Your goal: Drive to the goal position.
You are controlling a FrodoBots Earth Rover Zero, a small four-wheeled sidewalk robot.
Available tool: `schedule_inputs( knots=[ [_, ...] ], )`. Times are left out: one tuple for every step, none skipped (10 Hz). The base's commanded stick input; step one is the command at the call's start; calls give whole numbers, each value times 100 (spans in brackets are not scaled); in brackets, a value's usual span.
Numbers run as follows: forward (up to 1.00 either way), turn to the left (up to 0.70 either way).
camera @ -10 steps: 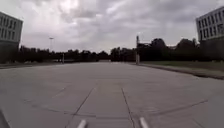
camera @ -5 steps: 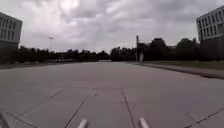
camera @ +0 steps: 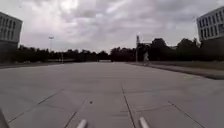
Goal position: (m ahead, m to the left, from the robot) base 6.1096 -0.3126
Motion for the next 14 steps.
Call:
schedule_inputs(
  knots=[
    [70,0],
    [70,0],
    [70,0],
    [70,0],
    [70,0],
    [70,0],
    [70,0],
    [70,0],
    [70,0],
    [70,0],
    [70,0],
    [70,0],
    [70,0],
    [70,0]
  ],
)
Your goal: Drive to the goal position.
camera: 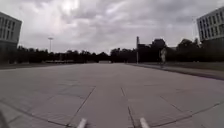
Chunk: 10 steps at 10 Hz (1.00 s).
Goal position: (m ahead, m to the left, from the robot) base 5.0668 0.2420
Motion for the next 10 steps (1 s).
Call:
schedule_inputs(
  knots=[
    [70,0],
    [70,0],
    [70,0],
    [70,0],
    [70,0],
    [70,0],
    [70,0],
    [70,0],
    [70,0],
    [70,0]
  ],
)
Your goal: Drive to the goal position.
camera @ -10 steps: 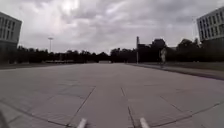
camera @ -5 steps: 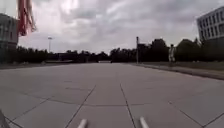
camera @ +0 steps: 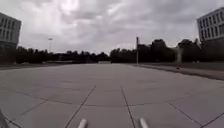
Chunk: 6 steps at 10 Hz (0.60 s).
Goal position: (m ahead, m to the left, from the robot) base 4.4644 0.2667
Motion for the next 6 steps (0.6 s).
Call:
schedule_inputs(
  knots=[
    [70,0],
    [70,0],
    [70,0],
    [70,0],
    [70,0],
    [70,0]
  ],
)
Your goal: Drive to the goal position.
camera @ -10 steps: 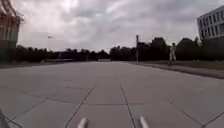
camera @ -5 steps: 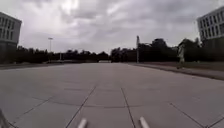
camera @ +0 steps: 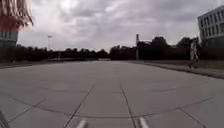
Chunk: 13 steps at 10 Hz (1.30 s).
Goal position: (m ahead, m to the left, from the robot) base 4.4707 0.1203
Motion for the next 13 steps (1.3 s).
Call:
schedule_inputs(
  knots=[
    [70,0],
    [70,0],
    [70,0],
    [70,0],
    [70,0],
    [70,0],
    [70,0],
    [70,0],
    [70,0],
    [70,0],
    [70,0],
    [70,0],
    [70,0]
  ],
)
